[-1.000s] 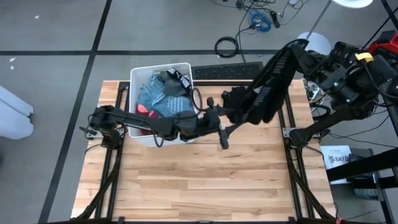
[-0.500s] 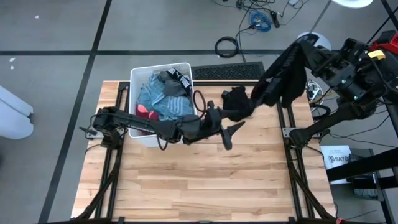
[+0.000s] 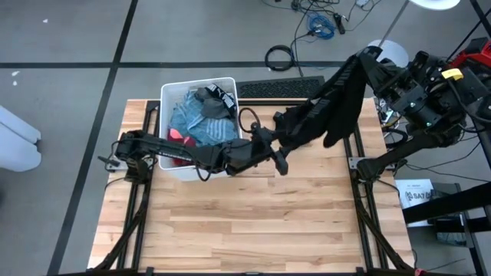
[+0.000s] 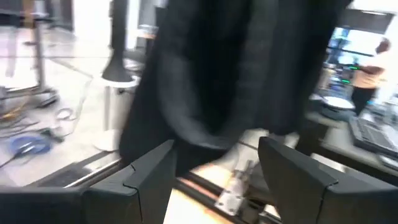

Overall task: Sort clothes
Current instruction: Put the bottom black shorts into the white laundry organizer

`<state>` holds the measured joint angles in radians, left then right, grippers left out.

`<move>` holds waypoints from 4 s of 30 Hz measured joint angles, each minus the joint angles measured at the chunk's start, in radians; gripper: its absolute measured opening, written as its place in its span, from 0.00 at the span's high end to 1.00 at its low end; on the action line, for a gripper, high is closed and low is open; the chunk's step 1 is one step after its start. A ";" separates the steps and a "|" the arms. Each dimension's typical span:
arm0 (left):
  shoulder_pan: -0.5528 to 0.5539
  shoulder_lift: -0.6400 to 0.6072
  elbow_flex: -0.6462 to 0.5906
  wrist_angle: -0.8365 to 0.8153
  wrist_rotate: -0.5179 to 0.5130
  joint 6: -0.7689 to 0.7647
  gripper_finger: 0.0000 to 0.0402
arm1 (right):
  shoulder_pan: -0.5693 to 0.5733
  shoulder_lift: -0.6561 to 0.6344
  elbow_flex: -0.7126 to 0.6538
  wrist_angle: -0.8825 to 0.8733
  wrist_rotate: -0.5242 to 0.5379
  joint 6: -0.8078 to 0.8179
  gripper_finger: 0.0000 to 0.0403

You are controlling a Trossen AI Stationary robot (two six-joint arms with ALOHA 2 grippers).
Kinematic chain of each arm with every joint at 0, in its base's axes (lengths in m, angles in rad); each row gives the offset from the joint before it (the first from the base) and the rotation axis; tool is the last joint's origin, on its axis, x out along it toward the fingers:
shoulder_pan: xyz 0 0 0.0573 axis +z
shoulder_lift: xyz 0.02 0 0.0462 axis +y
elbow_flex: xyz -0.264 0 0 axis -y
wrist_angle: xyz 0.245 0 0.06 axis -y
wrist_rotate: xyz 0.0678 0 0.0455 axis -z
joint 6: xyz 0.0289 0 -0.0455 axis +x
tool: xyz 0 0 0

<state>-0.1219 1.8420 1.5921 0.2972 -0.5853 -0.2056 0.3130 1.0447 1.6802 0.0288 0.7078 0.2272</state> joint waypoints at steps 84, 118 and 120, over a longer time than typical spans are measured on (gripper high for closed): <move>0.078 0.000 0.000 0.066 0.241 -0.066 0.15 | 0.000 0.005 0.000 0.004 -0.003 -0.012 1.00; 0.102 0.005 0.000 0.043 0.241 -0.109 0.27 | -0.033 0.042 -0.001 0.025 -0.003 -0.031 1.00; 0.100 0.005 0.000 0.036 0.241 -0.076 0.37 | -0.033 0.042 -0.001 0.025 -0.003 -0.031 1.00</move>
<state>-0.0220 1.8465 1.5921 0.3332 -0.3447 -0.2820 0.2798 1.0870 1.6794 0.0536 0.7051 0.1967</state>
